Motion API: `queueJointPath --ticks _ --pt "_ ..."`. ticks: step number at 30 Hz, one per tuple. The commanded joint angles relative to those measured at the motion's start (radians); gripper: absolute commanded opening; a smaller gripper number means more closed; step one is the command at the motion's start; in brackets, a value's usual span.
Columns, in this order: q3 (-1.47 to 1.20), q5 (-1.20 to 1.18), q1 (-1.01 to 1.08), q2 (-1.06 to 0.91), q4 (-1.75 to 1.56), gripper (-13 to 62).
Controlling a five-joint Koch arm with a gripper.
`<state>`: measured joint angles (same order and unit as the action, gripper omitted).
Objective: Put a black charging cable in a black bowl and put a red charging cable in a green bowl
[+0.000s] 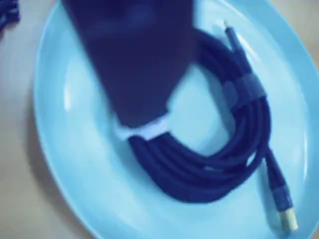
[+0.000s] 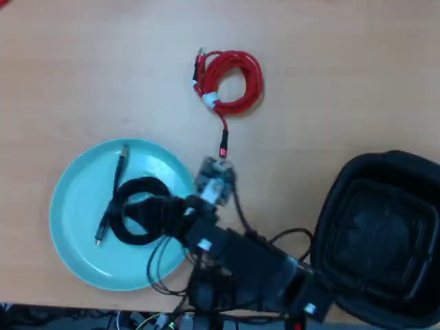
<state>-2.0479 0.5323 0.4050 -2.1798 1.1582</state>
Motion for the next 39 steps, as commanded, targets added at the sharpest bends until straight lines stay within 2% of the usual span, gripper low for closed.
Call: queueJointPath --ticks 1,13,21,39 --pt "0.029 -0.012 -0.072 0.084 -0.160 55.5" --pt "0.015 -0.032 -0.144 0.307 -0.319 53.2" --pt "-0.058 -0.017 -0.048 0.298 -0.313 53.3" --pt "-0.169 -0.012 -0.061 0.321 -0.348 53.2"
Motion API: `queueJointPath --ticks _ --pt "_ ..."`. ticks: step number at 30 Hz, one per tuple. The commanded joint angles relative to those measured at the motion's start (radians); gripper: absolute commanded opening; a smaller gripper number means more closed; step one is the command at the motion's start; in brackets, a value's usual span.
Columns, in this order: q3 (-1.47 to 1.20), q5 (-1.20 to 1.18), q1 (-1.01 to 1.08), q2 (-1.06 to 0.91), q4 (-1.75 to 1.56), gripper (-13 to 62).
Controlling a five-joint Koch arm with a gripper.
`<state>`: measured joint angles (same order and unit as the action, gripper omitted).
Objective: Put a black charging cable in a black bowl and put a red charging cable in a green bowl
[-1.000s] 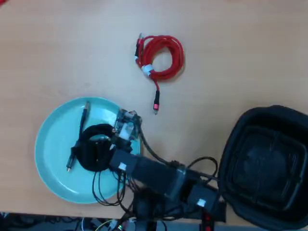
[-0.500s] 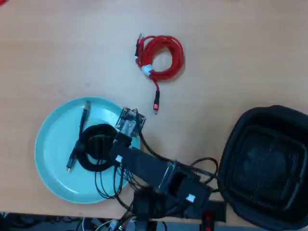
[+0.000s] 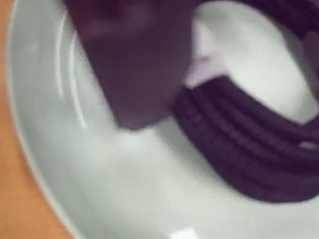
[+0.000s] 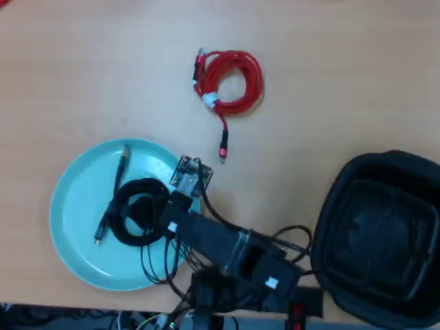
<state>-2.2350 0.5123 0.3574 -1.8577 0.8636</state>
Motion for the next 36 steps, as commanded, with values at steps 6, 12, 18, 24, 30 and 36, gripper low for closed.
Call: queueJointPath --ticks 6,12,18,24,30,36 --pt "-0.046 0.008 0.017 -0.014 -0.074 53.2" --pt "-0.052 0.006 0.031 -0.006 -0.074 53.2" --pt "-0.064 0.006 0.006 0.055 -0.061 53.3" --pt "-0.064 0.008 0.005 0.103 0.012 53.2" --pt "-0.063 0.008 0.006 0.164 0.052 53.1" --pt "-0.034 0.051 0.006 0.247 0.083 43.5"
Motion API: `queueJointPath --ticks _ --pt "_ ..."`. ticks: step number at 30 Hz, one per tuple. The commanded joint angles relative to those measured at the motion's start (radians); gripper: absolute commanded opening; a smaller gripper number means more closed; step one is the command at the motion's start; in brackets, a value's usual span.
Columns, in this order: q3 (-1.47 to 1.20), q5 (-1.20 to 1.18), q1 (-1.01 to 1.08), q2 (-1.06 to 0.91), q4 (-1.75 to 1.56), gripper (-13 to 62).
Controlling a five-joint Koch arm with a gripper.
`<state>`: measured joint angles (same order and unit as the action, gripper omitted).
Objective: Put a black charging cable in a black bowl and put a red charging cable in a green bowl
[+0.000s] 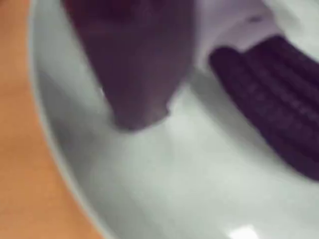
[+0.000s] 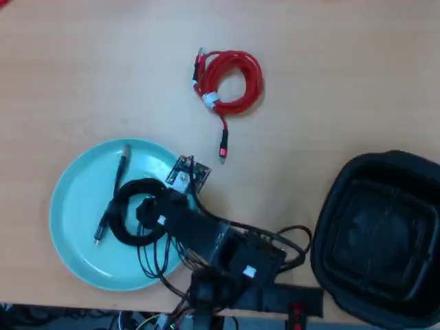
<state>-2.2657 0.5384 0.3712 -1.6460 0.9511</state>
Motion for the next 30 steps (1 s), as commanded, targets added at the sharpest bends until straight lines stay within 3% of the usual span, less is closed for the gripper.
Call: queueJointPath --ticks 1,4,7,13,18,23,30 --pt "0.006 0.026 -0.009 0.035 -0.005 38.5" --pt "0.064 0.026 -0.012 0.048 -0.005 22.3" --pt "0.107 0.025 -0.041 0.092 -0.002 11.4" --pt "0.110 0.014 -0.067 0.129 0.000 6.7" --pt "0.121 0.008 -0.063 0.127 0.006 -8.7" --pt "0.130 -0.034 -0.051 0.103 0.069 -6.5" --pt "0.250 -0.037 0.035 -0.089 0.239 -6.4"
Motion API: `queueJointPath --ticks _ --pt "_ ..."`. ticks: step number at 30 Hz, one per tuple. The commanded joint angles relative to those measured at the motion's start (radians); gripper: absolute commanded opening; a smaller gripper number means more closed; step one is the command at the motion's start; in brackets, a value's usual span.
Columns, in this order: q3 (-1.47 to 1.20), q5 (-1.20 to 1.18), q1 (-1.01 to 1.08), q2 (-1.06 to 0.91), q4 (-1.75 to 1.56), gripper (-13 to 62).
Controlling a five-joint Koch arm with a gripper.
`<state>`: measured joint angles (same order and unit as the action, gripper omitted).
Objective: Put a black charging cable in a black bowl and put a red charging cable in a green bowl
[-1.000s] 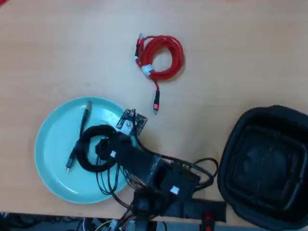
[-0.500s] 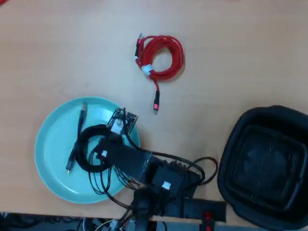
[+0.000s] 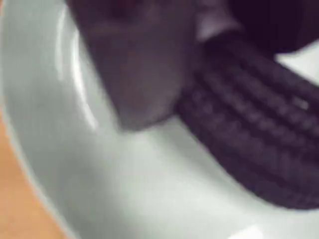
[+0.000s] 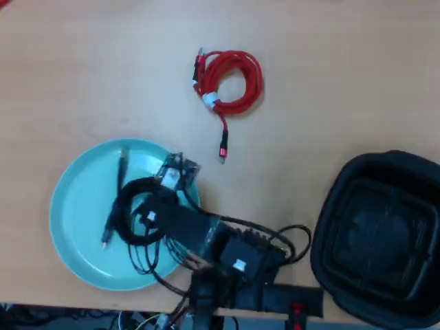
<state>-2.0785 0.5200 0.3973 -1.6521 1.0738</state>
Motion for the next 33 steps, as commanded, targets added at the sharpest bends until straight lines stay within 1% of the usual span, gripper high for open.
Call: queueJointPath --ticks 1,8,16,19,22,26,29,33 --pt "0.077 -0.018 0.017 -0.110 0.141 -6.4" --pt "0.118 -0.020 0.114 -0.316 0.195 -6.4" --pt "0.126 -0.020 0.127 -0.529 0.198 -6.4" --pt "0.129 -0.021 0.204 -0.584 0.195 -6.4" --pt "0.144 -0.018 0.290 -0.618 0.178 -6.4" --pt "0.215 -0.020 0.313 -0.615 0.155 -6.3" --pt "0.215 -0.020 0.327 -0.612 0.115 -6.3" --pt "0.216 -0.021 0.423 -0.614 0.067 -6.3"
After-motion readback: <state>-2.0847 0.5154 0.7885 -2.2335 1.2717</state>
